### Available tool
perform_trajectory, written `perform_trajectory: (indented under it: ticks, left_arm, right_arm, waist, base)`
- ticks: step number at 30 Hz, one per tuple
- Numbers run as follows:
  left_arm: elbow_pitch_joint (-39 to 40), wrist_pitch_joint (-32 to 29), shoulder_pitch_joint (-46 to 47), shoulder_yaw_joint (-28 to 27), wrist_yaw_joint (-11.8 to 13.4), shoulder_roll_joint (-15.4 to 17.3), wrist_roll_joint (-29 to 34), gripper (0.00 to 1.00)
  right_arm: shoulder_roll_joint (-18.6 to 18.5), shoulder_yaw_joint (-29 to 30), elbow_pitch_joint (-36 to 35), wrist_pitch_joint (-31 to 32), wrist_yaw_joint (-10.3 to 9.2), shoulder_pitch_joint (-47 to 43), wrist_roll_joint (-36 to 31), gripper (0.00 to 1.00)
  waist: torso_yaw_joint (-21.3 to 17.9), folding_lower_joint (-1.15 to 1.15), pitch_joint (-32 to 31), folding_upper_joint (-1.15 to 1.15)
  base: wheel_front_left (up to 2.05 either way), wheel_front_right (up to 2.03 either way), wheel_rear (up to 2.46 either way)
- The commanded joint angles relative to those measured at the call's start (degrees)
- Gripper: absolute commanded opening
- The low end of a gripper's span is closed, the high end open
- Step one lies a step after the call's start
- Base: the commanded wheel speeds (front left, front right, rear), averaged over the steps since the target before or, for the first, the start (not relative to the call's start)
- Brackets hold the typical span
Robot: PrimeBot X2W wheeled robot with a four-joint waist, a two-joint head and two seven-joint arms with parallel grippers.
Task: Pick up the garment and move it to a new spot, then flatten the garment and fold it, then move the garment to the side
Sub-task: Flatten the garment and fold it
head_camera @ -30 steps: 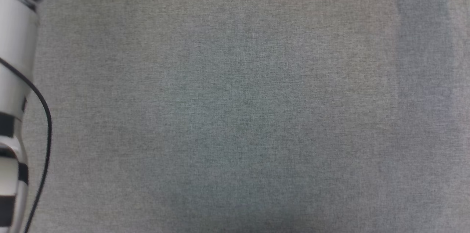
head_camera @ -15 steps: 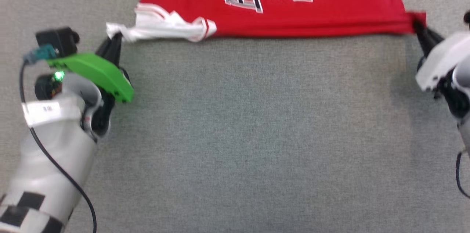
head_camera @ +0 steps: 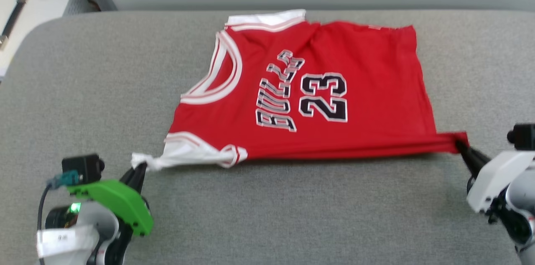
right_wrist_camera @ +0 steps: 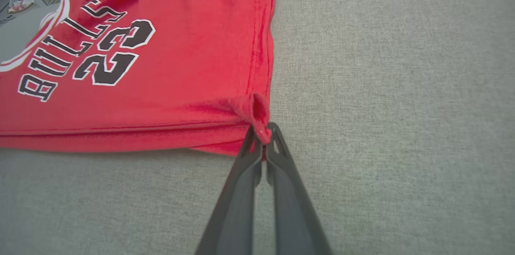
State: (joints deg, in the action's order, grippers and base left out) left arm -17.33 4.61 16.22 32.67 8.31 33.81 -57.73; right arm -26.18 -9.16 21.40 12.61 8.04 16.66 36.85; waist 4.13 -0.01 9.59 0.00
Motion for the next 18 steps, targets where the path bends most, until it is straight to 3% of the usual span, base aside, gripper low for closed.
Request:
perform_trajectory:
  ticks: [1,12,18]
  left_arm:
    - [1.3,-0.2,-2.9,-1.3,2.0,2.5,-1.0,0.00]
    - [15.0,-1.3,-19.3,-2.9,11.0,6.8,-5.0,0.00]
    - [20.1,-1.7,-26.5,-4.0,14.3,8.1,-7.6,0.00]
  right_arm:
    - [-0.1,2.0,-1.2,1.0,-0.55,-2.7,-0.8,0.00]
    - [7.4,10.1,-12.3,8.2,-0.55,-19.8,-5.7,0.00]
    - [11.4,13.1,-16.1,10.9,-0.55,-26.5,-7.0,0.00]
  waist:
    - [-0.6,0.01,-4.3,0.00]
    - [-0.9,0.01,-8.3,0.00]
    - [-1.1,0.01,-9.3,0.00]
  base:
    - [0.00,0.00,0.00]
    - [0.00,0.00,0.00]
    - [0.00,0.00,0.00]
